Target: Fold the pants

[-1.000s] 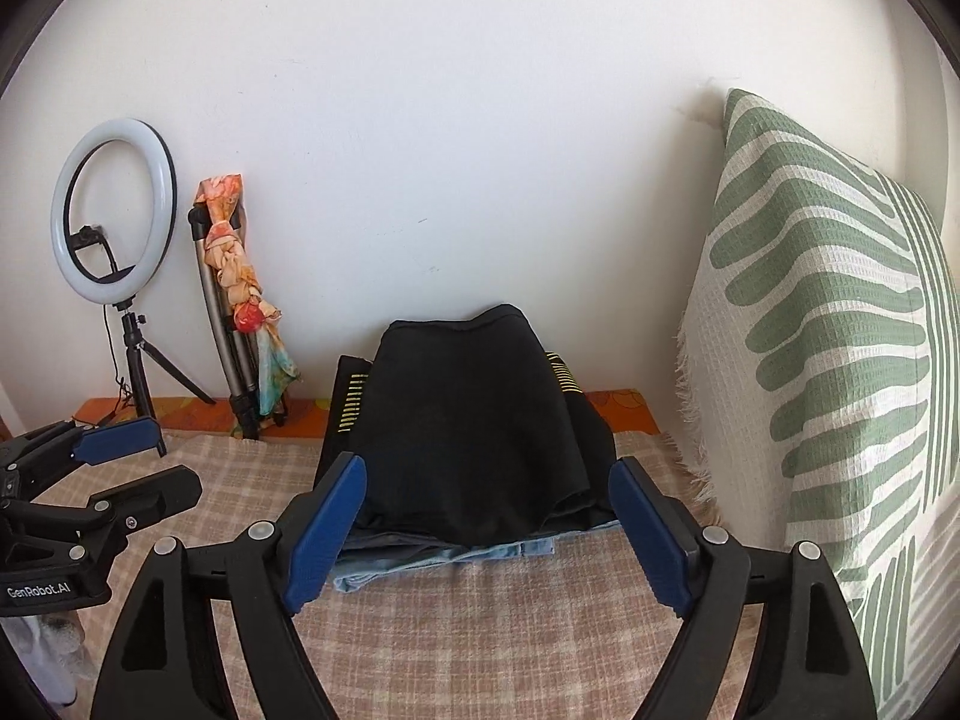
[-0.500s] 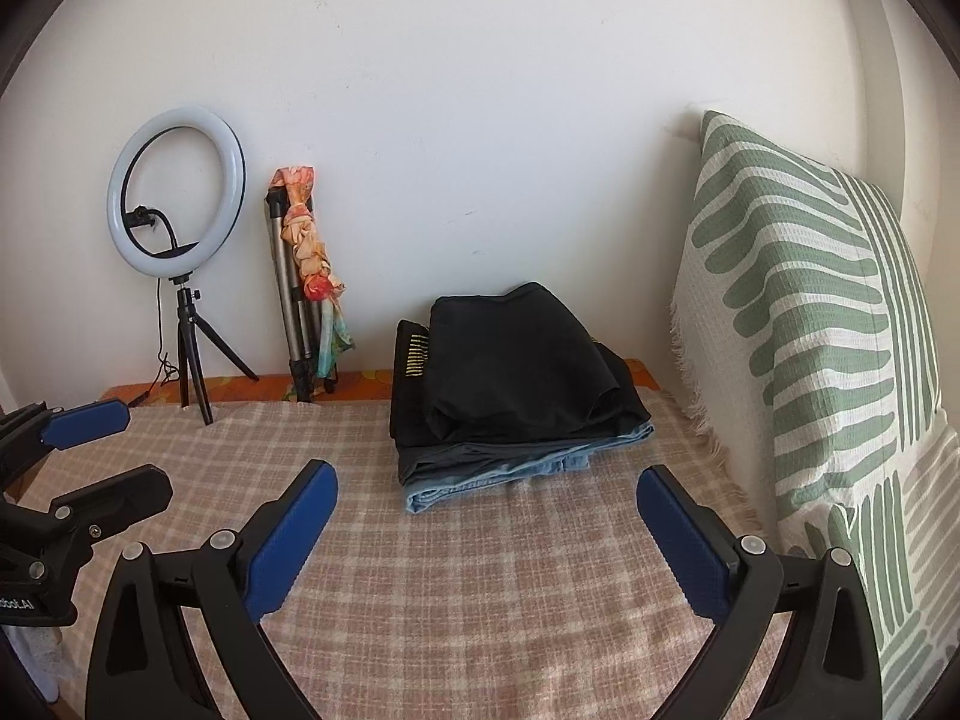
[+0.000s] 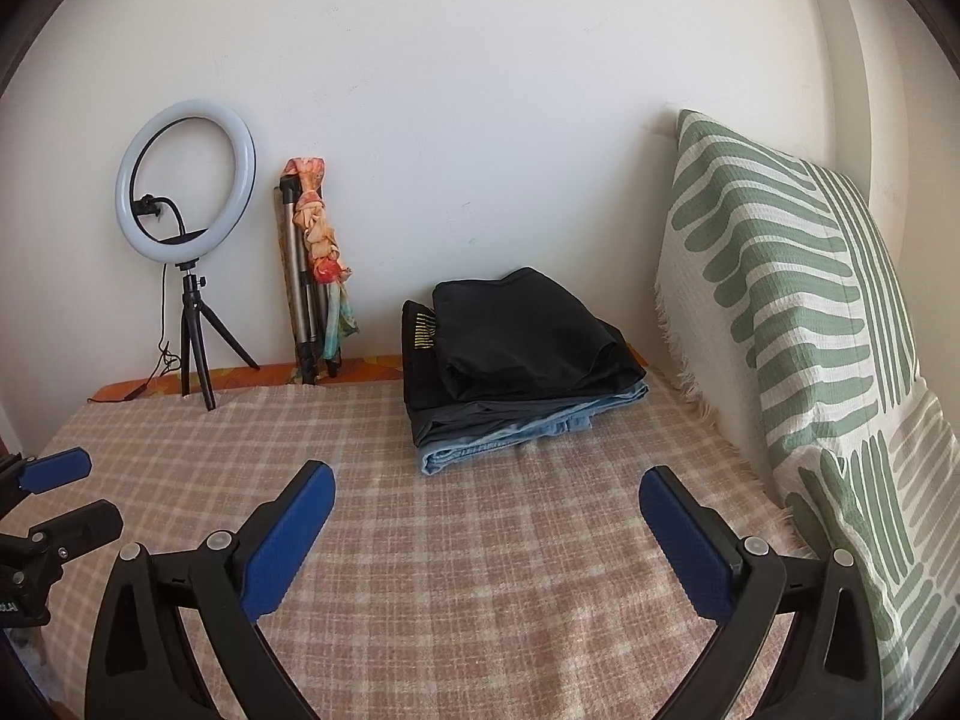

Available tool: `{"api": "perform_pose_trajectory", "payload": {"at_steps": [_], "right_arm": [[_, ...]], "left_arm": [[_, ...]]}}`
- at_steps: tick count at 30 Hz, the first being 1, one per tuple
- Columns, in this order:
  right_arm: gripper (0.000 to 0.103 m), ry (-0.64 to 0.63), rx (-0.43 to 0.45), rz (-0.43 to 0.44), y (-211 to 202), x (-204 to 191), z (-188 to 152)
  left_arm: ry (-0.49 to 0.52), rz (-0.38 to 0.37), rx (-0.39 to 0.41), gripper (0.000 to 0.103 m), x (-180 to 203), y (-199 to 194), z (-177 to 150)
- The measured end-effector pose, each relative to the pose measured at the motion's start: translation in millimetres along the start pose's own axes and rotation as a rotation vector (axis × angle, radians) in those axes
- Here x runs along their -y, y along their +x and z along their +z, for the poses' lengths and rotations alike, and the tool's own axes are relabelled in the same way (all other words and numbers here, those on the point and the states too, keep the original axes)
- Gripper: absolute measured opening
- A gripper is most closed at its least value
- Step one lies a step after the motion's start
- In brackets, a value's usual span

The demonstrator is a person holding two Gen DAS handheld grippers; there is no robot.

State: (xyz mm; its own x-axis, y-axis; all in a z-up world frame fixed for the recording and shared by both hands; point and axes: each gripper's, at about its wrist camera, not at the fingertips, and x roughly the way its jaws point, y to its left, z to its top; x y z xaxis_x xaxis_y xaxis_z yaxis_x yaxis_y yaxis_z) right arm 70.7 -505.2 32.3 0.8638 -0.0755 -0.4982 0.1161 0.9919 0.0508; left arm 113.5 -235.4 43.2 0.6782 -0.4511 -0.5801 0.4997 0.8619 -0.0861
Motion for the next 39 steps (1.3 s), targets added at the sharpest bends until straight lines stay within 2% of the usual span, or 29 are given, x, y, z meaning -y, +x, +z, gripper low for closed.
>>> {"api": "perform_pose_trajectory", "payload": {"at_steps": [3, 11, 14, 22, 39], "right_arm": [[0.103, 0.001, 0.002, 0.003, 2, -5, -5], [0.103, -0.023, 0.002, -0.007, 8, -13, -17], [0.103, -0.050, 0.002, -0.023, 8, -16, -20], [0.103, -0.017, -0.021, -0.010, 11, -12, -22], [0.103, -0.015, -0.019, -0.032, 12, -11, -22]], "left_arm": [[-0.005, 0.007, -0.023, 0.080, -5, 6, -3], [-0.037, 0.038, -0.014, 0.080, -21, 0, -11], [-0.014, 0.061, -0.005, 0.080, -20, -5, -15], [0.005, 0.071, -0.008, 0.080, -19, -12, -19], [-0.002, 0.085, -0.037, 0.080, -19, -7, -22]]}}
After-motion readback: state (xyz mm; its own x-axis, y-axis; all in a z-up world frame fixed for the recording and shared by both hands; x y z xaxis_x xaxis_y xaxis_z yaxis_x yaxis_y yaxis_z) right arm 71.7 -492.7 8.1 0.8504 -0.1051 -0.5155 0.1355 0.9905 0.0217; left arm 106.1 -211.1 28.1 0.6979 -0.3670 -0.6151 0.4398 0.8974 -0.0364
